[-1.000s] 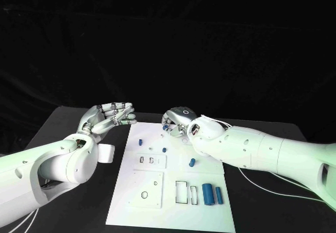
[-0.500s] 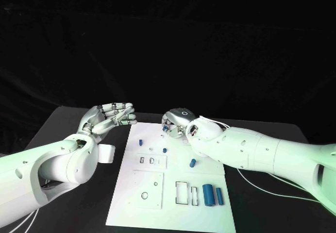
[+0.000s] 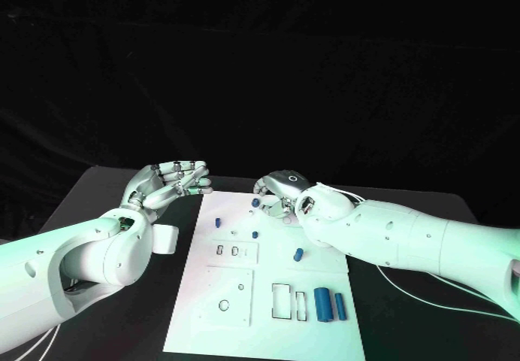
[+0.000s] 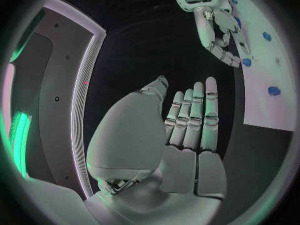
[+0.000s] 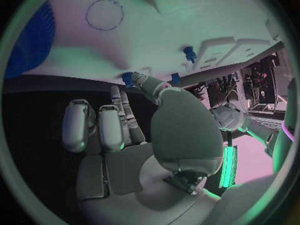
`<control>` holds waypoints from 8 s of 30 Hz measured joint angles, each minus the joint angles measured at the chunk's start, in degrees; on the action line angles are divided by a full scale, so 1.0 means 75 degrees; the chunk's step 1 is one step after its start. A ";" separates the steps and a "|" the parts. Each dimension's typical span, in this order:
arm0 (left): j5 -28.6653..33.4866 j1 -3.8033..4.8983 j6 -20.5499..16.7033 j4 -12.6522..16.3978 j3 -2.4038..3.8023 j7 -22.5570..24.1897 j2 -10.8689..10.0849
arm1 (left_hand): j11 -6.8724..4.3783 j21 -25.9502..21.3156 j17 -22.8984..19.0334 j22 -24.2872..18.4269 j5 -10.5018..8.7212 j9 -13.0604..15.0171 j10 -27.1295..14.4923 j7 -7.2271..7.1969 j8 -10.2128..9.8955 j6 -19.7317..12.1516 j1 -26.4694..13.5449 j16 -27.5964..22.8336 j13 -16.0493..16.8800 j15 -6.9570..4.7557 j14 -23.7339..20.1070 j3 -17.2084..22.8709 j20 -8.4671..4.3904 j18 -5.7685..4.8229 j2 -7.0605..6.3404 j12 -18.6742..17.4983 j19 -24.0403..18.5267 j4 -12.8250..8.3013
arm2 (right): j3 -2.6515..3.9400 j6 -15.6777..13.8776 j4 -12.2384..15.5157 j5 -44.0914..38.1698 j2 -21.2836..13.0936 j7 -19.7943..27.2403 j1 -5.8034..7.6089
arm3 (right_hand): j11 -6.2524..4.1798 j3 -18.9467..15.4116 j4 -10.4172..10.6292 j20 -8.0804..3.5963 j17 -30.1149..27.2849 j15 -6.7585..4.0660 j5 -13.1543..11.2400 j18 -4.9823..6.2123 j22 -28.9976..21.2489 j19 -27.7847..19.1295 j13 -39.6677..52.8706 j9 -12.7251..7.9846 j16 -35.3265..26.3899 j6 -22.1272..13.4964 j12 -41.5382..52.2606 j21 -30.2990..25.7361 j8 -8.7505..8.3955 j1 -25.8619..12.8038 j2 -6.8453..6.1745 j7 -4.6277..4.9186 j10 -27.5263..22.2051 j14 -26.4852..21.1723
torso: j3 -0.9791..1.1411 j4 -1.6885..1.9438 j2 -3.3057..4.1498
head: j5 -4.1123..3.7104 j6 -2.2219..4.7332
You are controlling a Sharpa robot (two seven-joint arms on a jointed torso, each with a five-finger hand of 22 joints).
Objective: Assemble the parts on the task board
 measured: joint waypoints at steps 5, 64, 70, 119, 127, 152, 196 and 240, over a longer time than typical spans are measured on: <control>0.0000 0.0003 0.0014 -0.0008 0.0000 -0.0001 -0.0029 | 0.0012 0.0000 0.0007 0.0007 -0.0028 -0.0008 -0.0012 0.0000 -0.0028 0.0000 0.0000 0.0000 0.0000 0.0000 0.0000 0.0000 0.0000 0.0000 0.0000 0.0000 0.0000 0.0000 | 0.0026 -0.0015 0.0619 0.0094 -0.0611 0.0046 0.0067 | -0.0034 -0.0127 0.0045 0.0000 0.0042 0.0000 0.0018 0.0000 0.0091 0.0010 0.0045 0.0041 -0.0005 0.0008 0.0075 0.0000 0.0000 0.0000 0.0000 -0.0008 0.0113 0.0000 | 0.0011 -0.0032 -0.0005 | 0.0021 0.0043; 0.0005 0.0006 0.0139 -0.0093 -0.0002 -0.0035 -0.0064 | 0.0011 0.0036 0.0027 0.0015 -0.0025 -0.0006 -0.0012 0.0000 -0.0028 0.0000 0.0000 0.0000 0.0000 0.0000 0.0000 0.0000 0.0000 0.0000 0.0000 -0.0030 0.0000 0.0000 | 0.0067 0.1738 0.0907 0.2744 -0.1976 -0.0005 0.0186 | -0.0342 -0.2313 0.1351 -0.0257 0.1662 -0.0246 0.0844 -0.0244 0.0515 0.0890 0.8774 0.0955 0.1188 -0.0818 0.9158 0.1037 0.1126 0.0664 0.0344 -0.0111 0.2283 0.0000 | 0.0070 -0.0155 -0.0054 | -0.0037 -0.0053; 0.0005 0.0006 0.0145 -0.0099 -0.0002 -0.0042 -0.0062 | 0.0011 0.0036 0.0026 0.0015 -0.0025 -0.0005 -0.0012 0.0000 -0.0028 0.0000 0.0000 0.0000 -0.0001 0.0017 -0.0018 0.0000 0.0000 0.0000 0.0000 -0.0030 0.0000 0.0000 | 0.0072 0.1752 0.0824 0.2704 -0.1931 -0.0008 0.0179 | -0.0349 -0.2230 0.1371 -0.0257 0.1662 -0.0246 0.0915 -0.0244 0.0514 0.0890 0.8879 0.0972 0.1217 -0.0794 0.9269 0.1064 0.1180 0.0735 0.0353 -0.0135 0.2331 0.0000 | 0.0070 -0.0155 -0.0053 | -0.0023 -0.0071; 0.0005 0.0005 0.0204 -0.0138 -0.0004 -0.0093 -0.0002 | 0.0011 0.0036 0.0038 0.0020 -0.0024 -0.0011 -0.0011 0.0000 -0.0028 0.0000 0.0000 0.0000 0.0000 0.0027 -0.0028 0.0021 0.0000 0.0000 0.0000 -0.0058 0.0000 -0.0021 | 0.0051 -0.0408 0.1765 0.0514 -0.0872 -0.0397 0.0080 | -0.0723 -0.0627 0.1241 -0.0508 0.1658 -0.0548 0.0615 -0.0362 0.0516 0.0864 0.9243 0.0905 0.1320 -0.0003 1.0164 0.1480 0.1447 0.0627 0.0254 -0.0181 0.3021 0.0001 | 0.0061 -0.0139 -0.0041 | 0.0094 -0.0051; 0.0006 0.0005 0.0209 -0.0140 -0.0004 -0.0100 0.0011 | 0.0011 0.0036 0.0050 0.0027 -0.0024 -0.0010 -0.0011 0.0000 -0.0028 0.0000 0.0000 0.0000 0.0000 0.0027 -0.0028 0.0021 0.0000 0.0000 0.0000 -0.0058 0.0000 -0.0021 | 0.0019 -0.0363 0.1332 0.0373 -0.0451 -0.0476 -0.0022 | -0.0723 -0.0617 0.1235 -0.0507 0.1657 -0.0548 0.0600 -0.0361 0.0515 0.0864 0.9242 0.0904 0.1320 0.0025 1.0123 0.1480 0.1447 0.0588 0.0232 -0.0157 0.3021 0.0001 | 0.0065 -0.0138 -0.0039 | 0.0117 -0.0073; 0.0005 0.0006 0.0208 -0.0155 -0.0002 -0.0123 0.0061 | 0.0011 0.0036 0.0050 0.0025 -0.0024 -0.0009 -0.0011 0.0000 -0.0028 0.0000 0.0000 0.0000 0.0000 0.0027 -0.0028 0.0021 0.0000 0.0000 0.0000 -0.0057 0.0000 -0.0021 | -0.0021 0.0033 0.0658 0.0285 0.0137 -0.0603 -0.0136 | -0.0670 -0.0588 0.1266 -0.0506 0.1656 -0.0547 0.0540 -0.0361 0.0513 0.0864 0.9240 0.0906 0.1320 0.0116 1.0015 0.1480 0.1486 0.0397 0.0122 -0.0114 0.2933 0.0001 | 0.0076 -0.0157 -0.0044 | 0.0160 -0.0122; 0.0005 0.0006 0.0205 -0.0194 -0.0005 -0.0182 0.0036 | 0.0039 0.0066 0.0069 0.0030 -0.0024 -0.0024 -0.0040 -0.0014 -0.0052 -0.0044 0.0000 0.0000 0.0000 0.0055 -0.0056 0.0035 0.0052 0.0000 0.0000 -0.0117 -0.0054 -0.0035 | -0.0028 0.0023 0.1070 0.0630 -0.0461 -0.0575 -0.0166 | -0.0365 -0.1581 0.2281 -0.0231 0.1661 -0.0218 0.0867 -0.0360 0.0516 0.0890 0.9242 0.0597 0.1394 -0.0044 0.9770 0.1481 0.0525 -0.0515 0.0194 -0.0195 0.2616 0.0000 | 0.0083 -0.0176 -0.0040 | 0.0176 -0.0138; -0.0010 0.0004 0.0483 -0.0428 -0.0009 -0.0184 -0.0010 | -0.0018 0.0065 0.0186 0.0037 -0.0024 -0.0013 0.0210 -0.0015 -0.0065 -0.0042 -0.0080 0.0000 0.0036 0.0056 -0.0112 0.0042 0.0079 0.0000 -0.0080 -0.0053 -0.0330 -0.0042 | 0.0009 0.0693 0.1399 0.3734 -0.3281 0.1854 -0.0373 | -0.0380 -0.1146 0.1318 -0.0231 0.1657 -0.0219 0.0606 -0.0360 0.0519 0.0890 0.9239 0.0484 0.1468 -0.0061 0.9769 0.1302 0.0140 0.0816 -0.0110 -0.0159 0.2625 0.0000 | 0.0281 -0.0505 -0.0124 | 0.0187 -0.0220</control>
